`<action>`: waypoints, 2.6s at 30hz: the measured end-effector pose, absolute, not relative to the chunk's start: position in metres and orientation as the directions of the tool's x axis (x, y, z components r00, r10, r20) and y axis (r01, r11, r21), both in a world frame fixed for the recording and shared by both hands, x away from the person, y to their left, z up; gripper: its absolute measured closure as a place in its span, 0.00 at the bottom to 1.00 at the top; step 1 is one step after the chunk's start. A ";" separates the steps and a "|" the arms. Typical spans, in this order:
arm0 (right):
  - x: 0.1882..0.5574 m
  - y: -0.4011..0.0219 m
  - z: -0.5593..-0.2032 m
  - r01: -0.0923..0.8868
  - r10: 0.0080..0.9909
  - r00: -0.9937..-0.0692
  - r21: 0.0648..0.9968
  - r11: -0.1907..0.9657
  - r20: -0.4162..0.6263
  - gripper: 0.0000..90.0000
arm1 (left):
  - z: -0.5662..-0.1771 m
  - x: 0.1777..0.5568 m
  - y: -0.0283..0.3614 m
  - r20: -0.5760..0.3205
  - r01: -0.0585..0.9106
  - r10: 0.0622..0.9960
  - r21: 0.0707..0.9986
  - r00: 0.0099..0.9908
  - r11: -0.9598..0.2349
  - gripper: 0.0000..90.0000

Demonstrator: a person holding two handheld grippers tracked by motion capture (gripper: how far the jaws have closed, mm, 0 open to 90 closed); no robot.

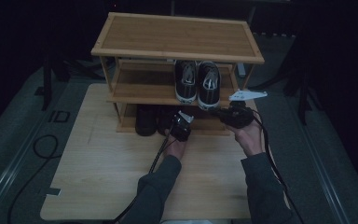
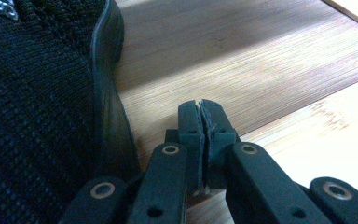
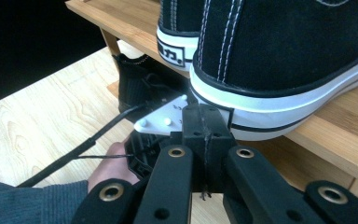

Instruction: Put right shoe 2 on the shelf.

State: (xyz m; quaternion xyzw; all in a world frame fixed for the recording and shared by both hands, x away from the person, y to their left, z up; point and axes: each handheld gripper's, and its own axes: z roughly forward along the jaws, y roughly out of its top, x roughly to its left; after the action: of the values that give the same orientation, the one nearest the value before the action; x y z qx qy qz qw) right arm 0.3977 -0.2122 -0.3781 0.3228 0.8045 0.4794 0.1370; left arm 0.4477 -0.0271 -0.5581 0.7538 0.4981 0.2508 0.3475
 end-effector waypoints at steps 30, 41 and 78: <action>0.416 -0.202 -0.384 0.410 0.682 -0.727 0.847 0.339 0.080 1.00 | -0.558 0.448 -0.027 0.032 0.578 0.925 0.772 0.379 -0.264 0.98; 0.420 -0.200 -0.383 0.414 0.678 -0.730 0.844 0.342 0.083 1.00 | -0.558 0.448 -0.027 0.034 0.576 0.925 0.773 0.378 -0.264 0.98; 0.405 -0.232 -0.447 0.532 0.778 -0.628 0.748 0.398 0.033 0.76 | -0.558 0.447 -0.027 0.044 0.577 0.923 0.769 0.382 -0.275 0.98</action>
State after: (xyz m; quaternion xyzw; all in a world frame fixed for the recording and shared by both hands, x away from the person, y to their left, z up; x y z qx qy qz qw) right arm 0.4049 -0.2324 -0.4467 0.3992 0.8198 0.3767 0.1633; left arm 0.4470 -0.0274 -0.5577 0.7574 0.4951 0.2528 0.3425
